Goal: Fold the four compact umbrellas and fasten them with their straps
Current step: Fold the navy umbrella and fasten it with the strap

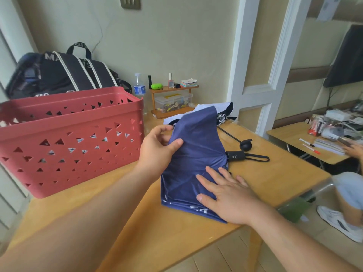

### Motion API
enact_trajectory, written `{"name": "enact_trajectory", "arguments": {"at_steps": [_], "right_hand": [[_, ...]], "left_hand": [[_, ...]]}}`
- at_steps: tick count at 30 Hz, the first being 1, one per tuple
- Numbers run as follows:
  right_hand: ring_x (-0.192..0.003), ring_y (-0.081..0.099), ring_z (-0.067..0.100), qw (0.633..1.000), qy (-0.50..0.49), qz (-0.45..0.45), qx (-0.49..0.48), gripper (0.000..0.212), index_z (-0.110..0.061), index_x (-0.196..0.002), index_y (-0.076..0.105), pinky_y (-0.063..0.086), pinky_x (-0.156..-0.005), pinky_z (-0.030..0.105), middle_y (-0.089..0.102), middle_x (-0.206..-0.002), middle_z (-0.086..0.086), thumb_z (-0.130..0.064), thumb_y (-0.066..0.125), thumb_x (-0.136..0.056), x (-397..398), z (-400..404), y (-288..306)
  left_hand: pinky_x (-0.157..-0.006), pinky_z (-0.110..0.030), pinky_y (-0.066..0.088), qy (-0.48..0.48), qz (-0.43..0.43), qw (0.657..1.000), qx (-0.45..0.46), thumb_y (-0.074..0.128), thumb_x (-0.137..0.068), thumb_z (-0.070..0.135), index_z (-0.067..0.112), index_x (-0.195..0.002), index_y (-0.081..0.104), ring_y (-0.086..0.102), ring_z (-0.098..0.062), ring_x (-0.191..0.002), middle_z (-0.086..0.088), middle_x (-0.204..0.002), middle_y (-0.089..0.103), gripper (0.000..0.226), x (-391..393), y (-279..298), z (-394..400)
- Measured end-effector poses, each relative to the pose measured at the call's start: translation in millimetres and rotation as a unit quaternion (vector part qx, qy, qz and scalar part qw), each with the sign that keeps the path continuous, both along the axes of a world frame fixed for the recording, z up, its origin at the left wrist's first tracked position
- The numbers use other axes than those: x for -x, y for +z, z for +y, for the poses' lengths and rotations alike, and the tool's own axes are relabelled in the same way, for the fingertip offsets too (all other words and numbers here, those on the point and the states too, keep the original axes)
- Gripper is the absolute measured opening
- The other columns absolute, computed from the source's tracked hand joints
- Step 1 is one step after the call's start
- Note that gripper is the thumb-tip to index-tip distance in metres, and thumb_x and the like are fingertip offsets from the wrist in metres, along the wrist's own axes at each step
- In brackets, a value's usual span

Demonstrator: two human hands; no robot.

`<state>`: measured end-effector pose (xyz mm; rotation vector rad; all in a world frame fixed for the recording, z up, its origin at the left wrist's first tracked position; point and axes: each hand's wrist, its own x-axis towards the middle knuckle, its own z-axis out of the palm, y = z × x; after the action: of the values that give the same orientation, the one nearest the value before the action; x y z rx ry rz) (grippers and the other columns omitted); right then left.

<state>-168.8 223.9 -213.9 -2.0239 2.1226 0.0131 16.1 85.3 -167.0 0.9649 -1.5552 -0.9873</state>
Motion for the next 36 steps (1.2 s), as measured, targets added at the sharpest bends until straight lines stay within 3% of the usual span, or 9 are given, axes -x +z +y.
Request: {"name": "enact_trajectory", "arguments": {"at_steps": [7,15,18,20,22,24,28,32,36], "right_hand": [[-0.158,-0.014,0.012,0.999,-0.005,-0.004,0.034,0.069,-0.056,-0.159,0.0,0.0,-0.127,0.048,-0.015,-0.17,-0.023,-0.079,0.017,-0.096,-1,2,-1],[-0.159,-0.012,0.011,0.997,-0.004,-0.025,0.07,0.067,-0.05,-0.162,0.009,0.004,-0.129,0.047,-0.01,-0.17,-0.023,-0.074,0.024,-0.1,-1,6,-1],[-0.156,0.017,0.007,0.976,-0.026,-0.11,0.189,0.059,-0.036,-0.153,0.048,0.02,-0.126,0.034,0.028,-0.167,-0.017,-0.062,0.048,-0.1,-2,9,-4],[-0.129,0.051,-0.005,0.917,-0.073,-0.218,0.327,0.034,-0.027,-0.119,0.076,0.042,-0.112,0.031,0.064,-0.136,-0.016,-0.048,0.068,-0.093,1,13,-7],[-0.099,0.065,0.0,0.851,-0.136,-0.278,0.424,0.013,-0.029,-0.093,0.073,0.054,-0.09,0.04,0.072,-0.102,-0.018,-0.039,0.078,-0.085,8,16,-9],[-0.097,0.064,0.009,0.816,-0.186,-0.314,0.449,0.03,-0.033,-0.096,0.059,0.055,-0.085,0.043,0.065,-0.101,-0.016,-0.035,0.084,-0.08,15,13,-3],[-0.115,0.053,0.0,0.833,-0.142,-0.374,0.383,0.08,-0.05,-0.137,0.043,0.046,-0.094,0.023,0.05,-0.132,-0.02,-0.023,0.09,-0.078,20,5,20],[-0.114,0.053,-0.012,0.834,-0.095,-0.405,0.363,0.061,-0.051,-0.126,0.058,0.044,-0.094,0.018,0.062,-0.119,-0.031,-0.015,0.085,-0.083,13,-2,31],[-0.104,0.065,0.006,0.809,-0.098,-0.439,0.378,0.046,-0.041,-0.111,0.071,0.054,-0.092,0.023,0.072,-0.112,-0.018,-0.006,0.082,-0.084,14,-2,22]], "left_hand": [[-0.077,-0.021,0.049,0.034,-0.025,0.997,0.071,0.086,-0.085,0.019,0.032,-0.089,0.067,0.065,-0.002,-0.079,0.023,-0.082,0.069,0.023,-15,-46,32],[-0.074,-0.012,0.046,0.018,0.009,0.995,0.102,0.082,-0.09,0.02,0.026,-0.085,0.069,0.063,0.002,-0.077,0.022,-0.085,0.072,0.015,-15,-38,44],[-0.074,-0.009,0.044,0.021,-0.003,0.993,0.117,0.081,-0.091,0.021,0.027,-0.085,0.069,0.062,0.003,-0.078,0.022,-0.09,0.073,0.015,-14,-36,47],[-0.073,-0.008,0.043,0.024,-0.012,0.993,0.117,0.081,-0.091,0.022,0.027,-0.085,0.068,0.062,0.005,-0.078,0.023,-0.089,0.072,0.015,-14,-37,48],[-0.074,-0.007,0.043,0.02,-0.015,0.993,0.115,0.08,-0.091,0.021,0.027,-0.084,0.067,0.062,0.007,-0.078,0.023,-0.089,0.072,0.016,-14,-37,49],[-0.077,-0.008,0.043,0.01,-0.018,0.993,0.115,0.079,-0.092,0.02,0.027,-0.084,0.067,0.063,0.007,-0.083,0.023,-0.092,0.073,0.016,-13,-37,50],[-0.089,-0.024,0.05,-0.022,-0.021,0.994,0.106,0.079,-0.091,0.017,0.029,-0.086,0.065,0.07,-0.003,-0.102,0.02,-0.099,0.074,0.019,-12,-41,49],[-0.087,-0.012,0.044,-0.039,-0.012,0.994,0.099,0.077,-0.089,0.006,0.028,-0.098,0.063,0.067,-0.004,-0.104,0.016,-0.101,0.07,0.028,-16,-39,55],[-0.07,-0.019,0.042,-0.079,0.062,0.994,0.031,0.066,-0.1,0.01,0.027,-0.107,0.062,0.058,-0.009,-0.078,0.0,-0.085,0.068,0.019,-18,-36,56]]}}
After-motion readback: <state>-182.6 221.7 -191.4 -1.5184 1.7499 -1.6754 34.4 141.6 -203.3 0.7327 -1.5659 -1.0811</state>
